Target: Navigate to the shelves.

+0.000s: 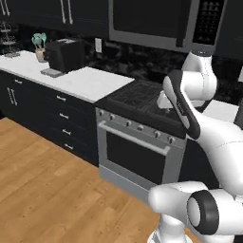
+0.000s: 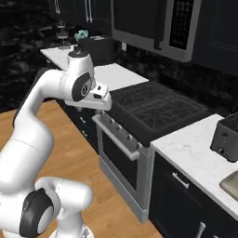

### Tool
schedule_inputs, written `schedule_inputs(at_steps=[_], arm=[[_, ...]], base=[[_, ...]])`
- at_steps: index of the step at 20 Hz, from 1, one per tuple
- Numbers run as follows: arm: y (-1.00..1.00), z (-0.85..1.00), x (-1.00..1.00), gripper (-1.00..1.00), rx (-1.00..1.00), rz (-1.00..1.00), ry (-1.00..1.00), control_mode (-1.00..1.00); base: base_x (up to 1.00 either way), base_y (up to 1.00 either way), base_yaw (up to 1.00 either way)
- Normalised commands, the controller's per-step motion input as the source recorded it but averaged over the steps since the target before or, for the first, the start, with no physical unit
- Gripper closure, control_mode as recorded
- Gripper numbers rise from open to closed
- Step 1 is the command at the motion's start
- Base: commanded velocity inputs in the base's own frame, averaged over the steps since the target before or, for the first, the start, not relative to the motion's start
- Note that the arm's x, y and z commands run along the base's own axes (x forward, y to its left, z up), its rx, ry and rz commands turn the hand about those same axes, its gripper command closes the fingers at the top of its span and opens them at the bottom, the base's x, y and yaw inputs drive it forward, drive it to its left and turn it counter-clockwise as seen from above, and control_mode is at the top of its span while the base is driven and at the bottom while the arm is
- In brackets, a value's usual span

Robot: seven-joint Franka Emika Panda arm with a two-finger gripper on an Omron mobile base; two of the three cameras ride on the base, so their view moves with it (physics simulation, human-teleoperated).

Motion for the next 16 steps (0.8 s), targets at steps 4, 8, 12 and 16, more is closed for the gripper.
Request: schedule_inputs(at_steps=[4,8,12,16], arm=[[0.0,0.0,0.0,-1.0,0.0,0.0,0.0,1.0],[0.0,0.0,0.0,-1.0,0.0,0.0,0.0,1.0],[0.0,0.0,0.0,-1.0,0.0,0.0,0.0,1.0],[0.0,0.0,0.0,-1.0,0.0,0.0,0.0,1.0]], base=[[-0.22,-0.07,0.67],[-0.05,-0.1,0.65],[-0.07,-0.14,0.67],[-0.01,-0.16,0.71]])
